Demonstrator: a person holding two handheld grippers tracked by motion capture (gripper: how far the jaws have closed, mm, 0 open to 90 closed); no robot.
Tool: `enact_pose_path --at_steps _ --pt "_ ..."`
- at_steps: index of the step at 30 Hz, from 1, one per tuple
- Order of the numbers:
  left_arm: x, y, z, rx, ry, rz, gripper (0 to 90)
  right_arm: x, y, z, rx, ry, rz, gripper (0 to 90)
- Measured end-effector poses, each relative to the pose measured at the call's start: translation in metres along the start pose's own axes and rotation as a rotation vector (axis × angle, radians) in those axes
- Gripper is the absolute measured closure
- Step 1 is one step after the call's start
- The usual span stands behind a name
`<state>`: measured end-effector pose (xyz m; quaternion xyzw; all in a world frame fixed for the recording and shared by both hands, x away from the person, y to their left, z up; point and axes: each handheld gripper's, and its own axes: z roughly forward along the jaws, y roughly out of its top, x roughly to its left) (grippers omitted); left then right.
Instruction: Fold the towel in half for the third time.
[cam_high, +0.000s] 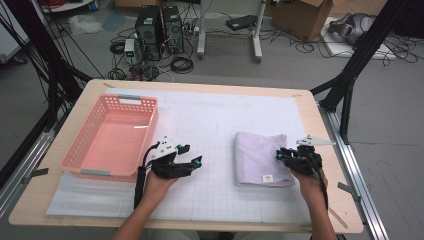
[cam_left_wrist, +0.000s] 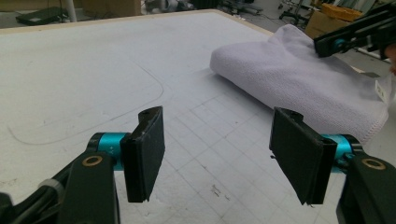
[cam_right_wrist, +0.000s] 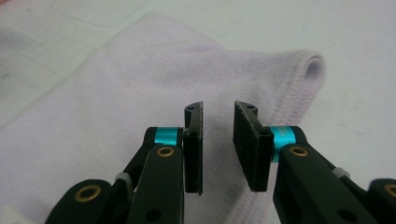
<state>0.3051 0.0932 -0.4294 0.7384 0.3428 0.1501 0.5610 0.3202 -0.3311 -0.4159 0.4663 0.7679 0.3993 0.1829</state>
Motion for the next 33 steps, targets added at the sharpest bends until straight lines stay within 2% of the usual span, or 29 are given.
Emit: enact_pose_path --at_steps 1,3,4,5,7,9,11,13,16,18,20,22,25,28,30,31,33 --pt "0.001 0.0 -0.001 0.0 -0.001 0.003 35.9 -0.001 0.0 0.005 0.026 -0.012 -0.011 71.7" --pt "0.002 -0.001 -0.002 -0.001 0.001 -0.002 35.9 -0.003 -0.004 0.01 0.072 -0.065 -0.022 72.2" --pt "0.003 -0.001 -0.003 0.0 0.005 -0.002 35.9 -0.005 -0.006 0.009 0.09 -0.083 -0.007 74.1" --pt "0.003 -0.002 -0.003 0.002 0.007 -0.002 36.0 -0.008 -0.01 0.006 0.099 -0.104 0.02 75.7" --pt "0.003 -0.002 -0.003 0.001 0.007 -0.004 35.9 -0.011 -0.013 0.002 0.104 -0.123 0.034 75.7" --pt "0.002 -0.002 -0.003 0.002 0.005 -0.001 35.9 -0.009 -0.013 0.0 0.114 -0.132 0.012 74.4" --pt "0.002 -0.001 -0.003 -0.001 0.007 0.002 35.9 -0.008 -0.007 -0.004 0.108 -0.131 0.002 67.6" --pt "0.002 -0.001 -0.003 -0.002 0.006 -0.001 35.9 -0.01 -0.001 -0.006 0.054 -0.125 -0.007 64.8" --pt "0.002 -0.001 -0.003 -0.003 0.006 -0.002 35.7 -0.014 0.011 0.001 0.016 -0.093 -0.006 64.5" --pt "0.002 -0.001 -0.003 -0.004 0.006 -0.004 35.7 -0.016 0.018 0.013 0.03 -0.082 -0.018 64.9" --pt "0.003 -0.001 -0.003 -0.004 0.005 -0.006 35.7 -0.018 0.022 0.024 0.022 -0.071 -0.004 65.0" --pt "0.002 -0.001 -0.004 -0.004 0.006 -0.003 35.7 -0.022 0.022 0.034 0.032 -0.084 0.009 66.1" --pt "0.003 -0.001 -0.005 -0.009 0.0 -0.01 35.4 -0.027 0.018 0.041 0.071 -0.105 0.019 68.1" --pt "0.004 -0.001 -0.006 -0.01 -0.002 -0.015 34.0 -0.03 0.014 0.033 0.055 -0.135 0.021 65.2" --pt "0.004 -0.001 -0.007 -0.011 0.0 -0.016 33.5 -0.027 0.012 0.022 0.002 -0.112 0.044 63.5" --pt "0.005 -0.001 -0.007 -0.015 0.0 -0.016 33.2 -0.024 0.01 0.015 -0.025 -0.079 0.036 63.5" --pt "0.005 -0.001 -0.007 -0.016 0.004 -0.019 32.4 -0.015 0.003 0.002 -0.038 -0.066 -0.003 63.3"
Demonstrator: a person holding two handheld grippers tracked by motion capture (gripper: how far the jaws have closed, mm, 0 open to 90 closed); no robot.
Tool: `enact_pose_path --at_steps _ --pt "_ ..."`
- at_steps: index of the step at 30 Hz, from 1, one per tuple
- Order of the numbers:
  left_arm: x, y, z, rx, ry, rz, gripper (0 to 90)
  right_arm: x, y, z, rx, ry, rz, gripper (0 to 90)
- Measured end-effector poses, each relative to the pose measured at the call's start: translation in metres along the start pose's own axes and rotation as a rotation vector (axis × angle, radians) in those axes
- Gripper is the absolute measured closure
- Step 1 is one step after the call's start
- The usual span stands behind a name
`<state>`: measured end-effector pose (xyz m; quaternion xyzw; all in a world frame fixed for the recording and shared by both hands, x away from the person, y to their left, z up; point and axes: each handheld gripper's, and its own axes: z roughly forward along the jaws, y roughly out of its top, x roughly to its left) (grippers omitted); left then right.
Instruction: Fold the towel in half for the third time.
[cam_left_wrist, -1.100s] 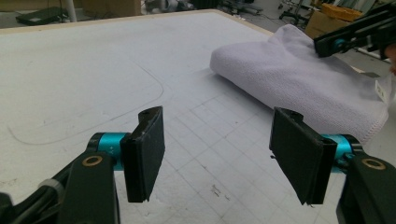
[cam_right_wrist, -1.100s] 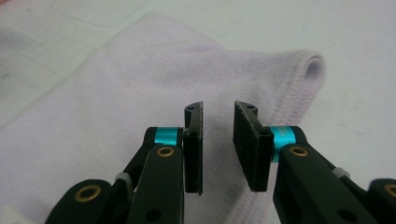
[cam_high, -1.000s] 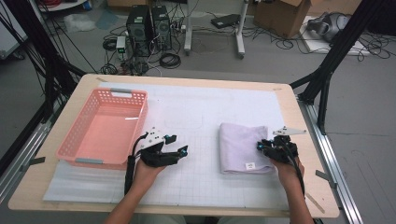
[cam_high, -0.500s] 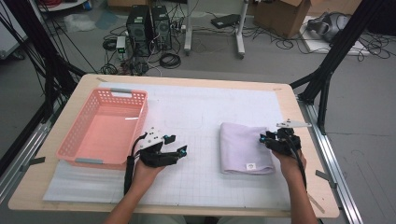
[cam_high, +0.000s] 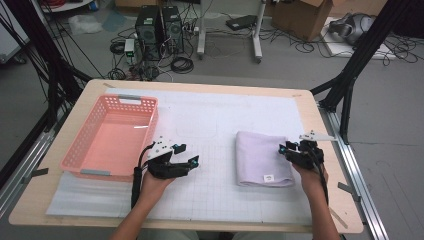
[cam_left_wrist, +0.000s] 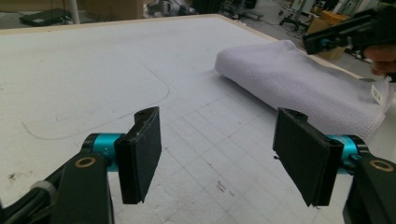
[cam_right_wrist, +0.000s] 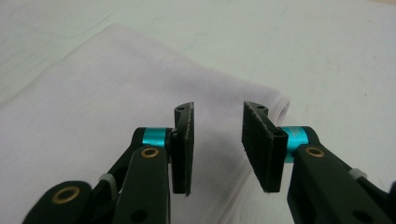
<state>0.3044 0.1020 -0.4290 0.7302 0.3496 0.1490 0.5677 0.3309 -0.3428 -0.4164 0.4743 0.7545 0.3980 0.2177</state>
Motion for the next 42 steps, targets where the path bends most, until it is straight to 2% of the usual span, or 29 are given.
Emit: enact_pose_path --at_steps 4,6,7,11,15,16,18,22,29,35,42 --pt "-0.001 0.0 0.001 0.004 0.021 -0.003 26.2 0.012 -0.024 -0.015 0.05 0.032 -0.052 61.2" --pt "-0.001 0.0 0.001 0.006 0.02 -0.004 24.4 0.014 -0.033 -0.018 0.066 0.015 -0.073 60.0" --pt "-0.001 0.001 0.001 0.004 0.016 -0.002 24.3 0.014 -0.034 -0.021 0.061 0.009 -0.071 59.5" --pt "-0.001 0.002 -0.001 -0.004 -0.001 0.002 23.9 0.014 -0.034 -0.039 -0.015 0.022 -0.045 51.5" --pt "-0.001 0.003 -0.002 -0.013 -0.01 0.004 22.0 0.018 -0.039 -0.054 -0.038 -0.002 -0.081 35.7" --pt "-0.001 0.003 -0.002 -0.019 -0.009 0.014 21.7 0.017 -0.042 -0.058 -0.05 0.002 -0.076 31.7" --pt "-0.002 0.003 -0.002 -0.033 -0.008 0.035 20.7 0.016 -0.046 -0.064 -0.077 -0.019 -0.068 23.1" --pt "-0.003 0.004 -0.002 -0.082 -0.022 0.067 18.5 0.014 -0.05 -0.072 -0.119 -0.021 -0.051 22.1" --pt "-0.009 0.005 0.004 -0.021 -0.043 0.071 19.4 0.014 -0.049 -0.077 -0.139 -0.026 -0.062 20.9" --pt "-0.009 0.005 0.006 -0.004 -0.048 0.054 18.5 0.011 -0.051 -0.08 -0.135 -0.026 -0.061 20.1" --pt "-0.007 0.004 0.006 0.001 -0.032 0.038 18.1 0.01 -0.053 -0.079 -0.117 -0.019 -0.059 19.9"
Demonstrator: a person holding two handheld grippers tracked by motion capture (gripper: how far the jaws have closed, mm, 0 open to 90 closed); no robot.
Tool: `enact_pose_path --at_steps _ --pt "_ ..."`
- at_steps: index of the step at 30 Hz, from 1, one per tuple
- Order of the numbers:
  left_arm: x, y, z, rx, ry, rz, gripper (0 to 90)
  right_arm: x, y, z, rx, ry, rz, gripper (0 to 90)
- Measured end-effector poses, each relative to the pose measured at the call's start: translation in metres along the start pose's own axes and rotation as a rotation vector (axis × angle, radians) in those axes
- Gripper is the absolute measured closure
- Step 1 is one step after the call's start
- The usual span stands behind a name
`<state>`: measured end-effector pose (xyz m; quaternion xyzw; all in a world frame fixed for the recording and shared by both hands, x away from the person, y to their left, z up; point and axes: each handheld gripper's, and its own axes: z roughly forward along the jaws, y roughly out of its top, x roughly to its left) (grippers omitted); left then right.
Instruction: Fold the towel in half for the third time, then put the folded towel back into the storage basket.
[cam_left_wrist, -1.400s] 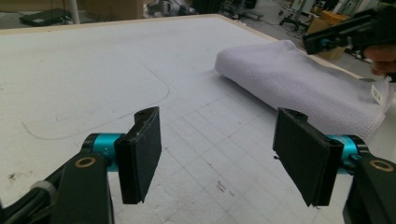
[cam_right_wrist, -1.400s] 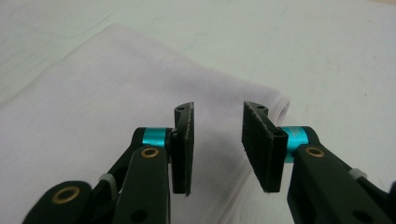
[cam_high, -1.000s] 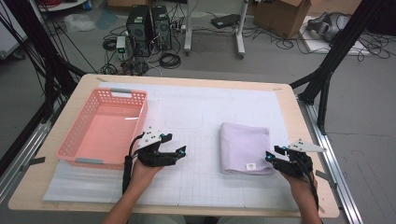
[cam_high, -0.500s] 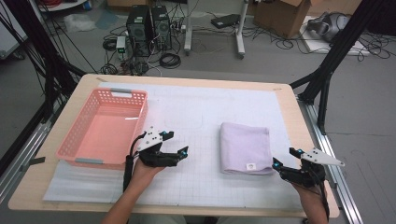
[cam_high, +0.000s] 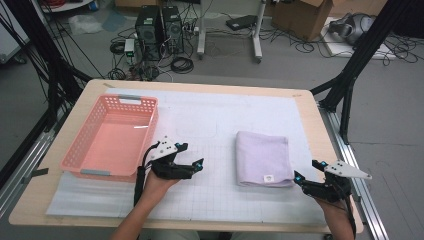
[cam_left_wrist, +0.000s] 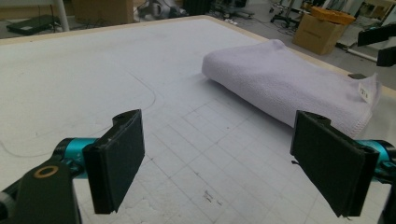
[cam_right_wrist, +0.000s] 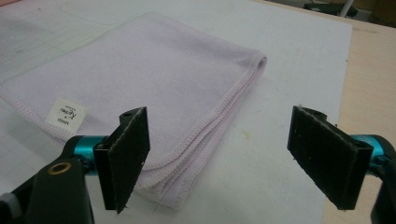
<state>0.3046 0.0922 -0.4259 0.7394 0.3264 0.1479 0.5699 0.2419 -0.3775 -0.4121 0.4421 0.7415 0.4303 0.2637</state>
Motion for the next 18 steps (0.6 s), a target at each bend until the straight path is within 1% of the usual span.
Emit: enact_pose_path --at_steps 2,3,4,6,7,12,18 --pt "0.0003 -0.0002 0.0006 0.0 0.004 -0.002 18.1 0.0001 -0.0002 0.0 0.005 0.002 -0.004 19.9" --pt "0.001 -0.0004 0.0008 0.001 -0.001 -0.002 18.1 -0.0002 -0.0002 -0.0001 0.002 0.003 -0.005 19.9" --pt "0.001 -0.0008 0.0017 0.001 0.004 -0.009 18.2 -0.0005 -0.0001 -0.0006 0.001 0.004 -0.002 19.9" --pt "0.002 -0.001 0.0022 0.006 0.003 -0.009 18.2 -0.0012 0.0001 -0.0015 -0.006 0.002 0.01 19.8" --pt "0.0022 -0.001 0.0022 0.006 0.007 -0.01 18.2 -0.0019 0.0 -0.0019 -0.008 0.002 0.008 19.8" --pt "0.0018 -0.0009 0.0024 0.009 0.004 -0.012 18.2 -0.0008 -0.0006 -0.0015 0.001 0.004 0.002 19.8" --pt "0.0027 -0.0014 0.0062 0.012 -0.002 -0.027 18.2 -0.0002 -0.0006 -0.0015 0.0 0.01 0.006 19.9"
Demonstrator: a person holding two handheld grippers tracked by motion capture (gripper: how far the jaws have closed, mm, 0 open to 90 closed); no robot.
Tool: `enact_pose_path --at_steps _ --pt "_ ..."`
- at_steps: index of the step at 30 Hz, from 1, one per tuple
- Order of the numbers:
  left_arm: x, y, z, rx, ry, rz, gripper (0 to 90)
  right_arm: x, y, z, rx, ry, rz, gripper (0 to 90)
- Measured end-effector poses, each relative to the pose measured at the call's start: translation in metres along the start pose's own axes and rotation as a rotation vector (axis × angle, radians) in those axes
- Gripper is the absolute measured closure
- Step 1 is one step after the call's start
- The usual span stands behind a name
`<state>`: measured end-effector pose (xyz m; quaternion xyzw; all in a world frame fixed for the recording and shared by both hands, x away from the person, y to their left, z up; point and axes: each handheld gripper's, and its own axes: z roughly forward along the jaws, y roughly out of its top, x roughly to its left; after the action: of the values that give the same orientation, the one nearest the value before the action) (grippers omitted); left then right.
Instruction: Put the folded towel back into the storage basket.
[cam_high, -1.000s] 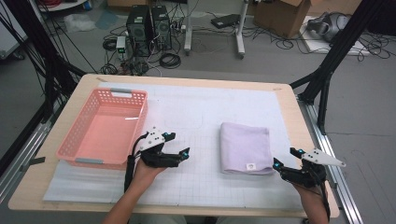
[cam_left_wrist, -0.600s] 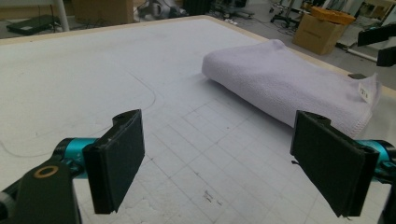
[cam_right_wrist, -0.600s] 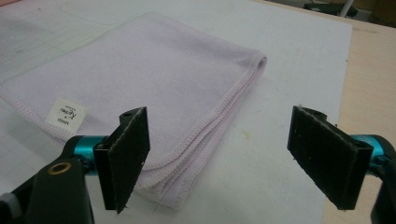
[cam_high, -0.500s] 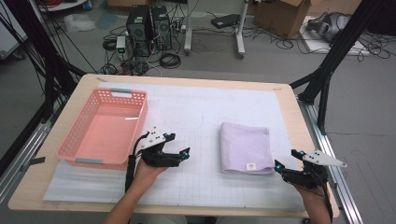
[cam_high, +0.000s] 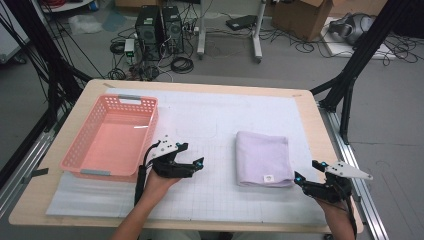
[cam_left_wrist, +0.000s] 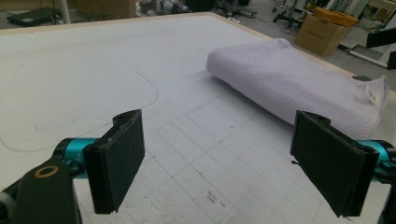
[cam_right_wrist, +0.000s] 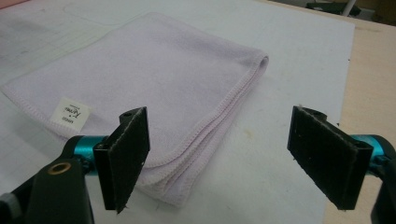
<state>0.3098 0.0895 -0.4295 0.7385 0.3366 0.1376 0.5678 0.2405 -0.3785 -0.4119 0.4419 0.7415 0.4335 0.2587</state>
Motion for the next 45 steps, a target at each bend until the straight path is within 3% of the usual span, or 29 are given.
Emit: enact_pose_path --at_steps 8,16,26,45 --pt "0.001 0.002 0.01 0.019 -0.006 -0.028 18.8 0.001 0.001 0.002 0.008 0.007 -0.009 19.8" --pt "-0.005 0.014 0.037 0.063 -0.033 -0.055 18.6 0.0 0.001 0.001 0.007 0.015 -0.007 19.9" --pt "-0.025 0.033 0.073 0.102 -0.084 -0.041 18.7 -0.005 0.0 0.0 0.004 0.009 0.005 19.9" --pt "-0.038 0.032 0.109 0.179 -0.128 -0.118 19.2 -0.005 0.0 -0.001 0.009 0.01 0.005 19.9"
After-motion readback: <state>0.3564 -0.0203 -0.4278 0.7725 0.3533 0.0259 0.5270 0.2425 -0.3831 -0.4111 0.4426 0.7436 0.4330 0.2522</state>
